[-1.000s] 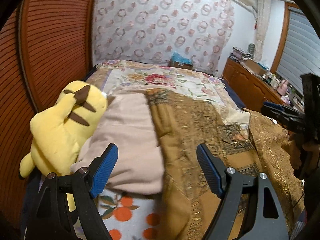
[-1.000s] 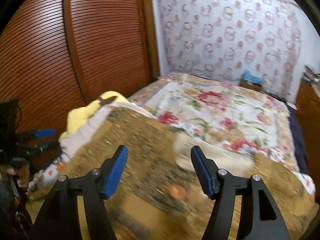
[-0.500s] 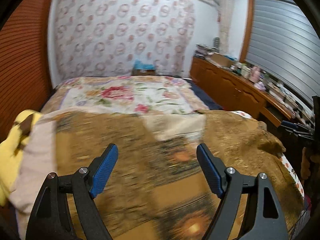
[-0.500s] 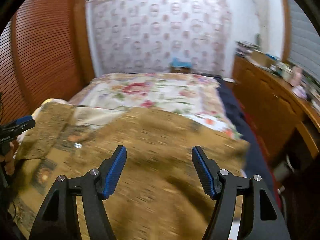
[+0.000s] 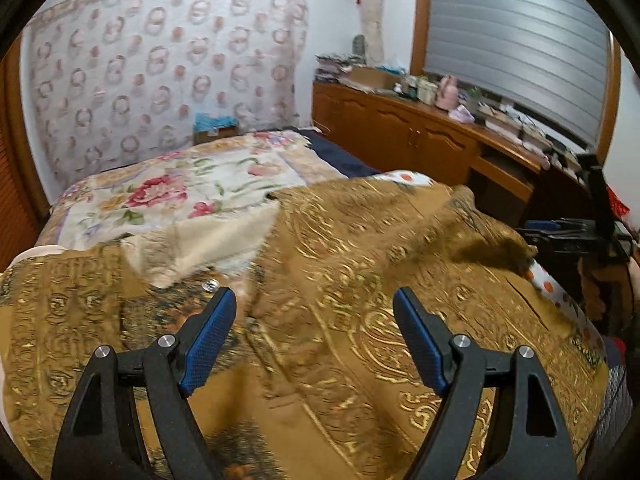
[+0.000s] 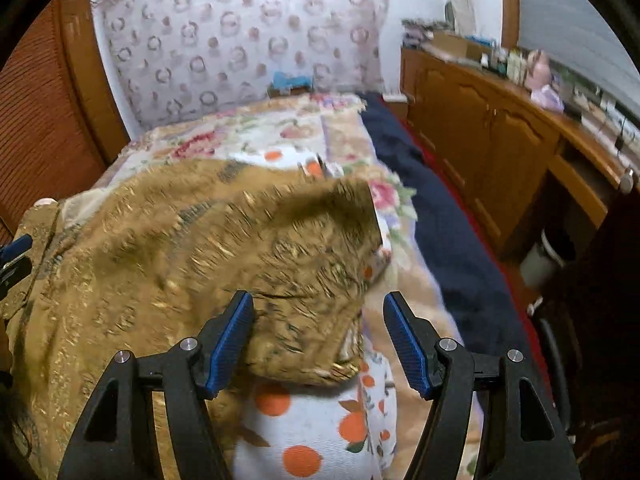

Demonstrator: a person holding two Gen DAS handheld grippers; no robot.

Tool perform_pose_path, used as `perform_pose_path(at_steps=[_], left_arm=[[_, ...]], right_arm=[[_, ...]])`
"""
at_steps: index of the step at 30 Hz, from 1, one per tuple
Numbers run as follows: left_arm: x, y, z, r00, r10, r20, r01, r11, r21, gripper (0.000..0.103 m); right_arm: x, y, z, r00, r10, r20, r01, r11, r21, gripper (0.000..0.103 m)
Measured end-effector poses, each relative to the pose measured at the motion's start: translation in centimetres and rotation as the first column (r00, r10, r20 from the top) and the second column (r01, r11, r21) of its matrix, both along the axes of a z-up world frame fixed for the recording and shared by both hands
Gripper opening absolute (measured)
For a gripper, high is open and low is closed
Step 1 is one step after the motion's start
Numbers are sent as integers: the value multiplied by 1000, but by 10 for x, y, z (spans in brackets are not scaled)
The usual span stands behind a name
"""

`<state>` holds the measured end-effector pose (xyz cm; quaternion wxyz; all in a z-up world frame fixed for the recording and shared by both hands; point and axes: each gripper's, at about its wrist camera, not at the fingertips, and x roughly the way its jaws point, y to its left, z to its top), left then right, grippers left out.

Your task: Fold small clothes

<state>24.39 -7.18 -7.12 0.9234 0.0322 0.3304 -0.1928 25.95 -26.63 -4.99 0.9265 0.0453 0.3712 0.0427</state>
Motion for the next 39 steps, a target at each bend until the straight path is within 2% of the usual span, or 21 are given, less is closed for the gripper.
perform_pose_path(at_steps=[4, 6, 10, 13, 15, 18, 22, 27, 34, 39], left_arm=[[-3, -8, -2, 1000, -26, -13, 26, 1000, 11, 81], [-6, -8, -1, 999, -29, -19, 30, 999, 12, 81], [-8, -8, 1, 999, -34, -21, 34, 999, -2, 81], [-8, -8, 2, 999, -31, -17, 31, 999, -7, 81], [-7, -7, 2, 999, -30, -14, 30, 1000, -9, 81], [-8, -4, 2, 1000, -28, -13, 27, 1000, -15, 81], [-6, -2, 1, 1000, -17, -11, 17, 1000, -16, 81], [-4, 1, 2, 1000, -5, -8, 4, 1000, -16, 81], [-2, 8, 2, 1000, 15, -5, -15, 1000, -22, 81], [-1, 13, 1, 1000, 29, -4, -29, 999, -28, 81]], right_arm=[[13, 13, -5, 999, 25, -47, -24, 999, 21, 63], [18, 21, -5, 998, 37, -54, -36, 999, 20, 54], [25, 28, -3, 997, 51, -52, -51, 999, 3, 45], [24, 27, -4, 998, 41, -46, -43, 998, -36, 32], [22, 20, -8, 999, 22, -37, -24, 998, -61, 14], [-3, 5, -11, 1000, 22, -20, -24, 997, -69, 7], [-17, 14, -8, 999, 36, 30, -33, 992, -122, 6], [-27, 27, 16, 990, 81, 112, -63, 985, -160, 6], [-41, 57, 34, 962, 188, 199, -158, 975, -155, 6], [-46, 75, 29, 941, 281, 190, -263, 958, -113, 6]])
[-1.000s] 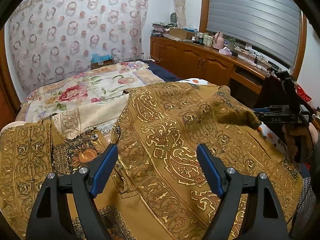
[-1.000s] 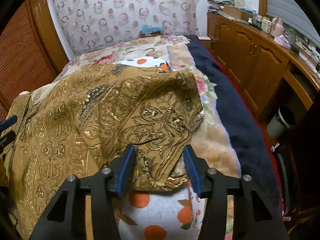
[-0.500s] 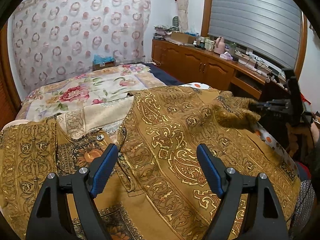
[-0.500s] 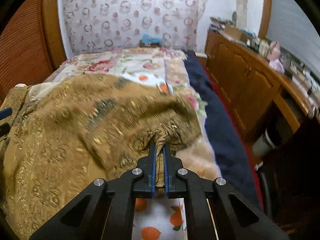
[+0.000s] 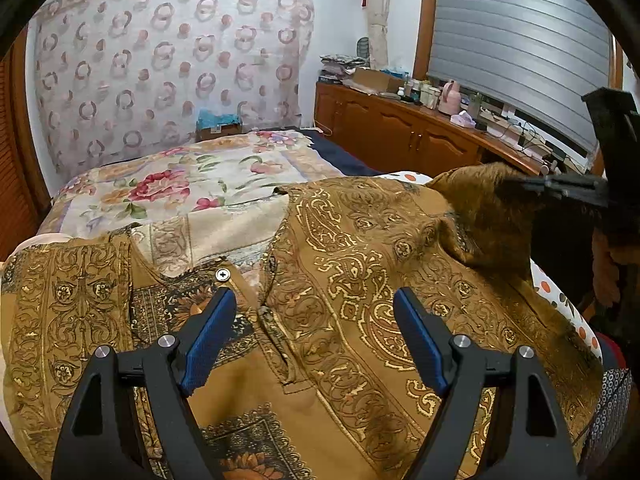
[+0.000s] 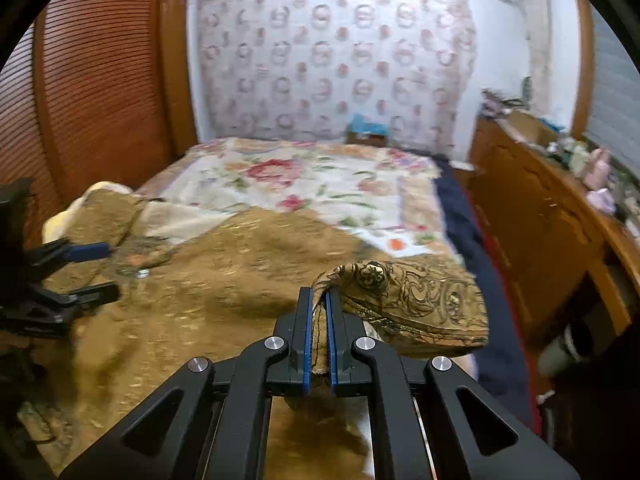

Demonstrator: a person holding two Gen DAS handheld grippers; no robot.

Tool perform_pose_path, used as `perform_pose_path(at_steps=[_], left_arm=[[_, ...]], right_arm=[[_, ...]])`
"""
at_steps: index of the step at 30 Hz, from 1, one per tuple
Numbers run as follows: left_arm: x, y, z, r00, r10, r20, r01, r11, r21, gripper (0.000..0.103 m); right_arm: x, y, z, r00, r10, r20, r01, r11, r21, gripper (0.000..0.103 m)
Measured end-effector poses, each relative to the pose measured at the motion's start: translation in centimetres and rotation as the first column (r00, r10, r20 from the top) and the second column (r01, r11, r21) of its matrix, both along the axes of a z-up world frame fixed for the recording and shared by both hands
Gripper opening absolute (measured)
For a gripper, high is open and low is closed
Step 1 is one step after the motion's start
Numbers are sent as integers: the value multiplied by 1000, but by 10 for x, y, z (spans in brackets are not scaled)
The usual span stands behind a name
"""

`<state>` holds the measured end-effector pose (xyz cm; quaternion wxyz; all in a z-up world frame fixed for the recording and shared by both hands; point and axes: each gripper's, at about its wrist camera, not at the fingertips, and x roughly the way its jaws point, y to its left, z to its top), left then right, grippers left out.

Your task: Fold small clothes

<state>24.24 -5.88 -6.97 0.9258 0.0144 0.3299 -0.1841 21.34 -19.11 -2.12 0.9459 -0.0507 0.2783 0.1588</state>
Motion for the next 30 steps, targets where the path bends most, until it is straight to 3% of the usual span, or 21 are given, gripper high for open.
perform_pose_path(at_steps=[7, 11, 12, 18, 22, 25, 30], left_arm=[[-1, 7, -2, 1000, 14, -5, -14, 1000, -15, 81], [-2, 11, -4, 1000, 11, -10, -12, 1000, -24, 81], [-2, 11, -4, 1000, 8, -11, -9, 1000, -25, 81], [-5, 11, -3, 1000, -11, -12, 11, 999, -35, 81], [-6, 10, -3, 1000, -22, -13, 21, 999, -40, 81], [-7, 8, -3, 999, -35, -17, 34, 998, -43, 81], [-7, 4, -6, 998, -50, -28, 49, 998, -38, 81]], right_arm=[[5, 4, -36, 990, 65, -125, -66, 998, -2, 7], [-1, -11, -34, 992, 43, -116, -44, 999, -7, 40], [-5, -15, -28, 994, 34, -105, -35, 999, -1, 44], [-9, -56, -14, 996, -79, -47, 80, 997, 10, 49], [12, -88, -31, 979, -190, -77, 191, 982, 1, 52], [30, -106, -50, 971, -206, -122, 210, 977, 21, 53], [66, -124, -66, 972, -126, -198, 155, 978, 139, 53]])
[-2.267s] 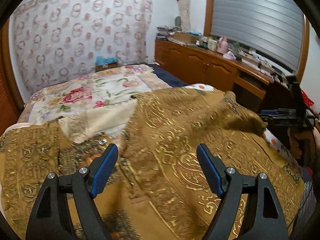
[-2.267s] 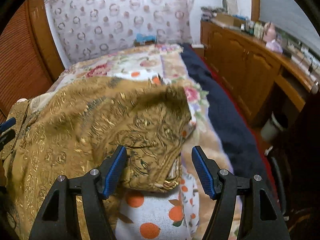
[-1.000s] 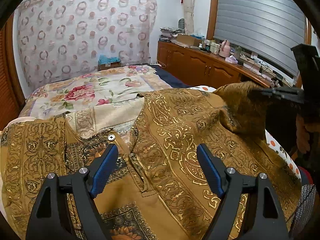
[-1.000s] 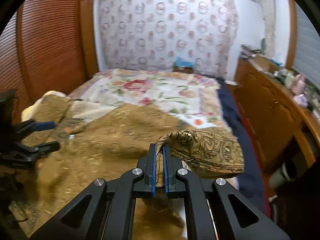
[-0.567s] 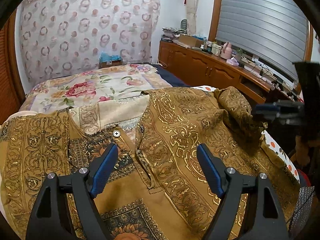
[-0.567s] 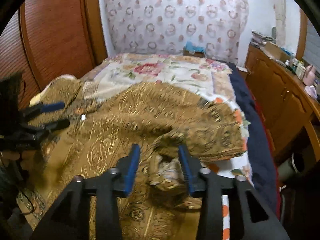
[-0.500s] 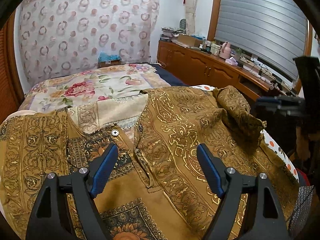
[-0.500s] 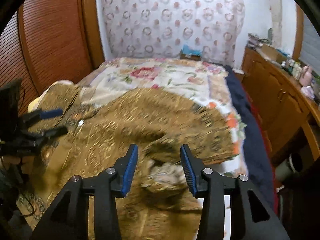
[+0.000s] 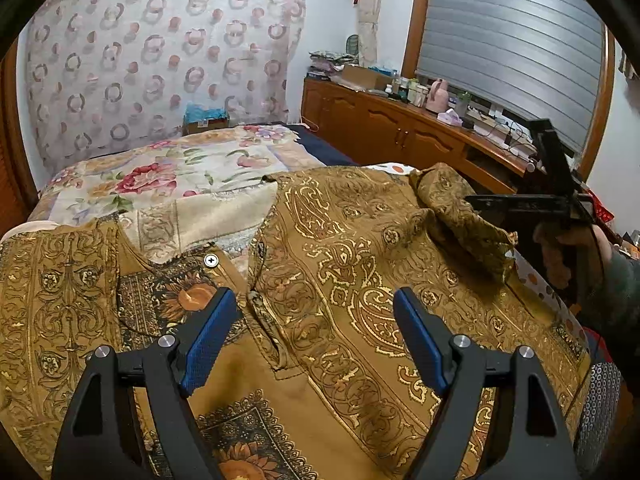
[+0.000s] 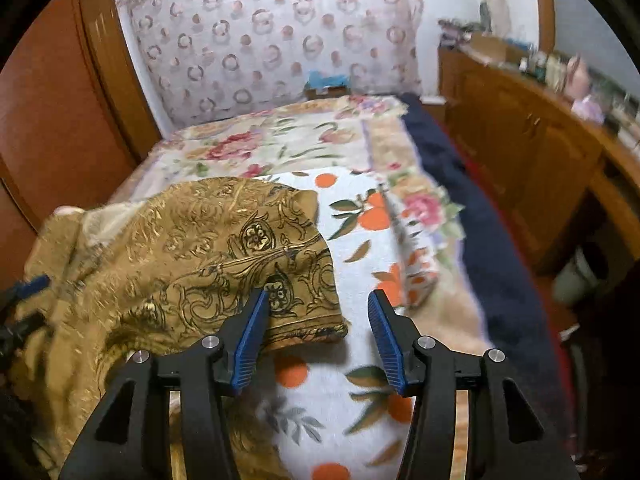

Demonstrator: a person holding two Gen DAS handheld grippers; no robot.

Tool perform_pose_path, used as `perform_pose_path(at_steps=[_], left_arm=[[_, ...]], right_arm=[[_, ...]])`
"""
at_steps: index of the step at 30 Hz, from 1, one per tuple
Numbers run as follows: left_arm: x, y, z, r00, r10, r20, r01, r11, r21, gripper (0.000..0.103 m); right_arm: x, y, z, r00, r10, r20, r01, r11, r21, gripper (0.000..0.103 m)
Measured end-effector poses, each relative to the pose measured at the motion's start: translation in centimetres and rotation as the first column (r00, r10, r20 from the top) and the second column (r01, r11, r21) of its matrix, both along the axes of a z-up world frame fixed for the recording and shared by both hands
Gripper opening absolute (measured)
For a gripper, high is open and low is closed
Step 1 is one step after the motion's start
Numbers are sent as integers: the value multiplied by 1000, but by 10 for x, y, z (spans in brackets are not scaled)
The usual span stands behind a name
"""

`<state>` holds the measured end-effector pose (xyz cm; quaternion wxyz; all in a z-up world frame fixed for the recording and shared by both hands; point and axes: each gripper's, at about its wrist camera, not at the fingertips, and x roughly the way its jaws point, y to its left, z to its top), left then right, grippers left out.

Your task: Fold small clothes

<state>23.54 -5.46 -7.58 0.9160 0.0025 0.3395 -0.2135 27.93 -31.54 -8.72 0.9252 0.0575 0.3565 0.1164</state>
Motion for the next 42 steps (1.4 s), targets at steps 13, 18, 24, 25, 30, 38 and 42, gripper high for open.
perform_pose_path(at_steps=[13, 18, 24, 25, 30, 38, 42], left_arm=[[2, 2, -3, 1000, 0, -18, 0, 1000, -6, 81], [2, 11, 0, 1000, 20, -11, -21, 1000, -20, 81], [4, 20, 0, 999, 47, -13, -48, 998, -34, 81], [4, 20, 0, 999, 48, -13, -49, 998, -33, 81], [3, 18, 2, 999, 44, -5, -44, 998, -34, 81], [5, 15, 0, 999, 38, -6, -38, 999, -23, 81], [8, 12, -3, 999, 50, -12, -50, 999, -9, 81]], right_arm=[[14, 24, 31, 987, 152, 46, -152, 988, -7, 5], [5, 50, 64, 957, 259, 133, -259, 966, -17, 5], [5, 88, 78, 923, 351, 161, -347, 936, -50, 27], [3, 89, 77, 920, 355, 166, -349, 935, -63, 30], [-6, 77, 65, 944, 292, 151, -276, 954, -119, 43], [-27, 53, 28, 984, 167, 62, -152, 970, -191, 43], [-39, 44, 9, 990, 137, 20, -130, 970, -204, 43]])
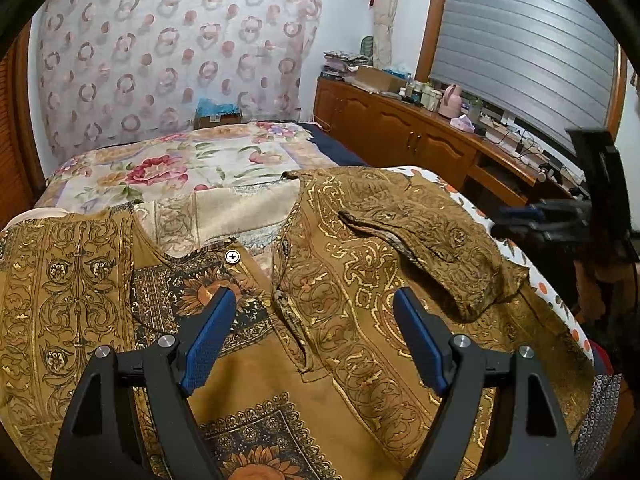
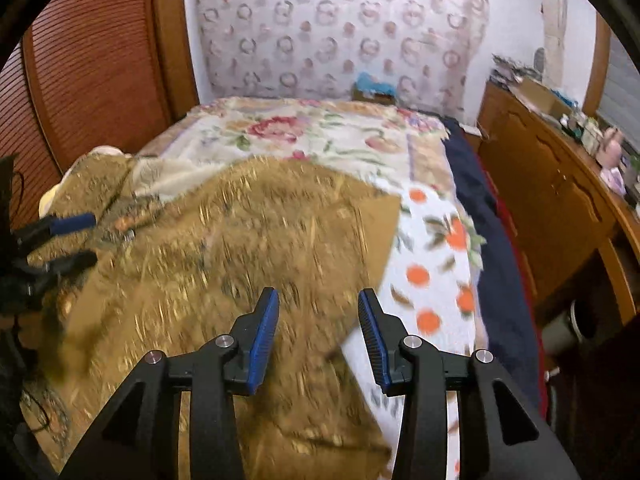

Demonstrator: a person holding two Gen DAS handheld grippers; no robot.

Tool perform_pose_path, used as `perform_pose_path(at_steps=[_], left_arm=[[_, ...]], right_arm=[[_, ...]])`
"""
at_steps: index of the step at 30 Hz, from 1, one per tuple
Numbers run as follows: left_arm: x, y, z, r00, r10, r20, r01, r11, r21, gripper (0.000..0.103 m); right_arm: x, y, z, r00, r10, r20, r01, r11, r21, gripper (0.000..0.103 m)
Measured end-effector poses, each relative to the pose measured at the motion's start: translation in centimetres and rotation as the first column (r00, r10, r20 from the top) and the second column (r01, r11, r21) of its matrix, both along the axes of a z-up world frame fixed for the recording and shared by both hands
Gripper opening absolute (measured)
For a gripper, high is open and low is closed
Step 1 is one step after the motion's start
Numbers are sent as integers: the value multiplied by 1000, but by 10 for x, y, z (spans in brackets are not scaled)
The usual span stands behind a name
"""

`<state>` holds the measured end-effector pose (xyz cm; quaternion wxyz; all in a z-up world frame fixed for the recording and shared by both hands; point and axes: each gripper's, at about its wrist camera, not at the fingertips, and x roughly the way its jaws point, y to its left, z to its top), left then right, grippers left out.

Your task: Fold small clothes

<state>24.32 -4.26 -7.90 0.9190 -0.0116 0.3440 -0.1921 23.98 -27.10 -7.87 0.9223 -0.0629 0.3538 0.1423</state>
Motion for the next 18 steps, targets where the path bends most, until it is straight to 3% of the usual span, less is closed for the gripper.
perform_pose_path(at_steps=[7, 10, 11, 12, 18], left_arm=[[-1, -6, 1, 1000, 3, 24, -3, 1000, 8, 81], [0, -8, 2, 999, 20, 34, -21, 999, 25, 81], [1, -8, 4, 999, 27, 42, -29, 999, 34, 81], [2, -8, 6, 998, 34, 51, -37, 998, 43, 81], [-1, 15, 28, 995, 67, 68, -70, 997, 40, 81]], right_arm=[[-4, -10, -27, 996, -41, -82, 40, 999, -15, 42], [-10, -17, -32, 994, -40, -99, 39, 999, -4, 31], [-18, -18, -30, 994, -33, -101, 34, 999, 0, 22], [-21, -18, -30, 995, -22, -99, 22, 1000, 5, 7], [-34, -20, -11, 1000, -13, -26, 13, 1000, -25, 5]])
